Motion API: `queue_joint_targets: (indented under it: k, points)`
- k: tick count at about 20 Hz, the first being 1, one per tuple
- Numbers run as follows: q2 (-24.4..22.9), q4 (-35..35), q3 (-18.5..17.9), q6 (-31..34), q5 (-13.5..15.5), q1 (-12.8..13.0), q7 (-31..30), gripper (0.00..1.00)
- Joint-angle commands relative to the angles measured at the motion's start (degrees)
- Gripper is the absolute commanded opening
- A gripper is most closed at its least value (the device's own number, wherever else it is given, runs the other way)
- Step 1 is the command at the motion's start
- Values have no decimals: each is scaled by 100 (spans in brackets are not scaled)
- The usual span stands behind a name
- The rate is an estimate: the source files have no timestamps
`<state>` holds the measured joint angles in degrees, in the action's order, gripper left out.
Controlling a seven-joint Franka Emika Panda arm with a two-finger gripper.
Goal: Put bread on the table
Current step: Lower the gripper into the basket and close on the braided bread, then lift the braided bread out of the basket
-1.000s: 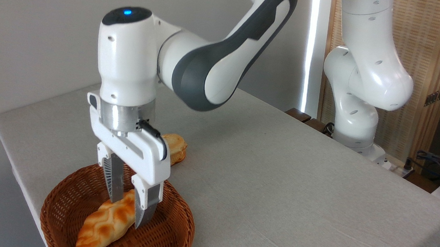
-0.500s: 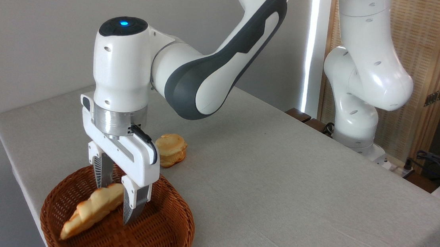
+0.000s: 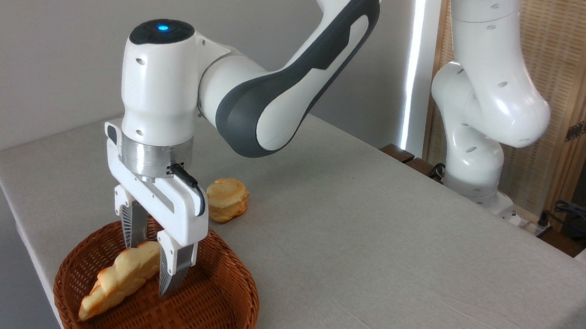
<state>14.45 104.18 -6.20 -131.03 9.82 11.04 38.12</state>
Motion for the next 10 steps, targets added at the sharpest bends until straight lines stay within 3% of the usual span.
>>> queue_joint_targets:
  k: [1, 5, 10]
  points:
    - [66, -82, -5, -81, 55, 12, 55, 45]
    - [58, -82, -5, -81, 64, 21, 55, 21]
    - [49, -82, -5, -81, 64, 21, 47, 19]
